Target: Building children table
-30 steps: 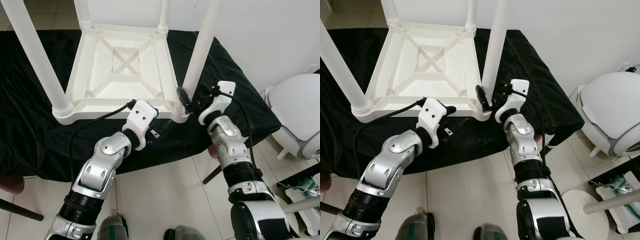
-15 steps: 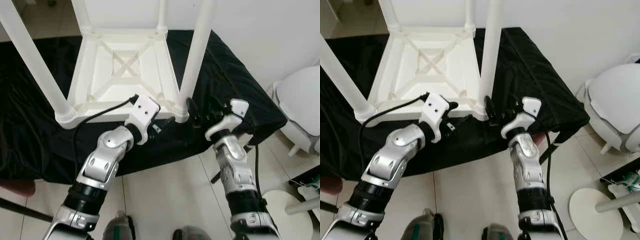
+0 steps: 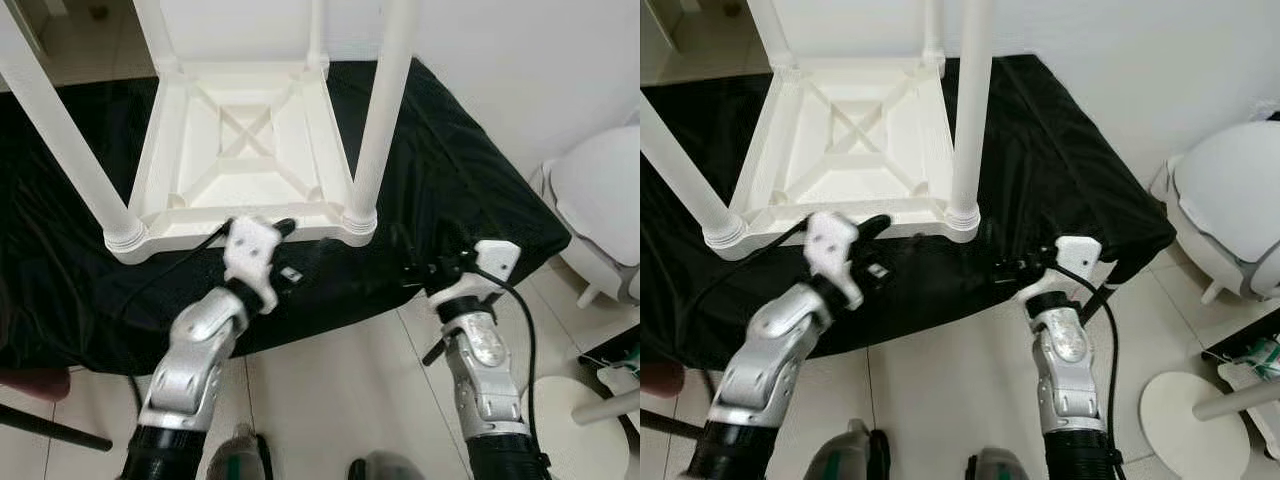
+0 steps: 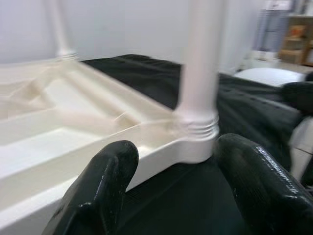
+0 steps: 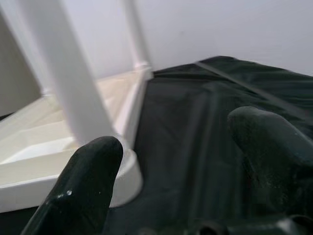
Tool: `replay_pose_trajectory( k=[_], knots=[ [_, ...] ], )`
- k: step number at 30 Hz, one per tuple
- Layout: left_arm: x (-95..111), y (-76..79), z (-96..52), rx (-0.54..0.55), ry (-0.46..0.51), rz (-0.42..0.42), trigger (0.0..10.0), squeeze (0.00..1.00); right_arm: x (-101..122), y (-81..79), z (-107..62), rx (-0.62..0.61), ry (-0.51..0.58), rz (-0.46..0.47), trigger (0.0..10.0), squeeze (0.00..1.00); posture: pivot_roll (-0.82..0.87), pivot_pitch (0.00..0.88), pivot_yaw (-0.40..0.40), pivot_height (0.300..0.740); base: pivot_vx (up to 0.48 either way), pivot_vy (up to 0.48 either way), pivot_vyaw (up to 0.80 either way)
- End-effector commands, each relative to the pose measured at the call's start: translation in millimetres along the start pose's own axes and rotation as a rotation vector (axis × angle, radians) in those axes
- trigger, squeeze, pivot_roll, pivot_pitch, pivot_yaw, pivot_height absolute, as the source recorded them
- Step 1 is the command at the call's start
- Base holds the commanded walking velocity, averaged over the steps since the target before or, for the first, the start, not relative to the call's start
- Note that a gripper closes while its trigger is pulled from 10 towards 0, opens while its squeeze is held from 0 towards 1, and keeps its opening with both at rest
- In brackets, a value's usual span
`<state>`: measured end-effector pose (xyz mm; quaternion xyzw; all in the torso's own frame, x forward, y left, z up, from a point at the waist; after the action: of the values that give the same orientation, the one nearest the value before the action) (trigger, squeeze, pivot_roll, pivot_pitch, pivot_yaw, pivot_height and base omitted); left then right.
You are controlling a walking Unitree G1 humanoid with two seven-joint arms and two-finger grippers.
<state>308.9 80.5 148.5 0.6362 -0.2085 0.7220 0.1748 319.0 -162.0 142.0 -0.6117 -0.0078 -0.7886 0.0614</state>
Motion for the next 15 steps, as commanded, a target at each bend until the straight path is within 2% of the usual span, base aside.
replay_pose_trajectory(
  k=[1,4,8,15],
  knots=[
    [8,-29.6,-6.9,0.259,0.027,0.013,10.0,0.00,6,3.0,-2.5,-0.015,0.022,-0.012,10.0,0.00,-0.09,0.001,0.043,0.740,0.000,0.000,0.00],
    [8,-35.3,-22.0,0.315,0.043,-0.029,10.0,0.00,7,6.4,-11.2,-0.035,0.020,-0.015,10.0,0.00,-0.09,0.000,0.037,0.740,0.000,0.000,0.00],
    [7,-36.2,-30.1,0.325,0.062,-0.075,10.0,0.00,7,5.7,-15.4,-0.039,0.015,-0.010,10.0,0.00,-0.08,0.000,0.035,0.740,0.000,0.000,0.00],
    [11,-44.2,-38.5,0.334,0.078,-0.054,10.0,0.00,6,-1.3,-20.8,0.003,0.003,0.003,10.0,0.00,-0.08,0.000,0.032,0.740,0.000,0.000,0.00]
  ],
)
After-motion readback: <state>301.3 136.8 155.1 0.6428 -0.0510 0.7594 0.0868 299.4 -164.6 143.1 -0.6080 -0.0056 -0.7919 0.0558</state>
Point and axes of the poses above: a point about 5 cm out from each wrist's last joint towards the gripper, its own z axis pointing out of the wrist towards the gripper, its own x axis along the axis of the wrist's last joint, y = z × x, the point moved 6 cm from there along z, pointing out of the wrist towards the gripper, and after that the axes turned 4 degrees about z, right-handed, at the moved point
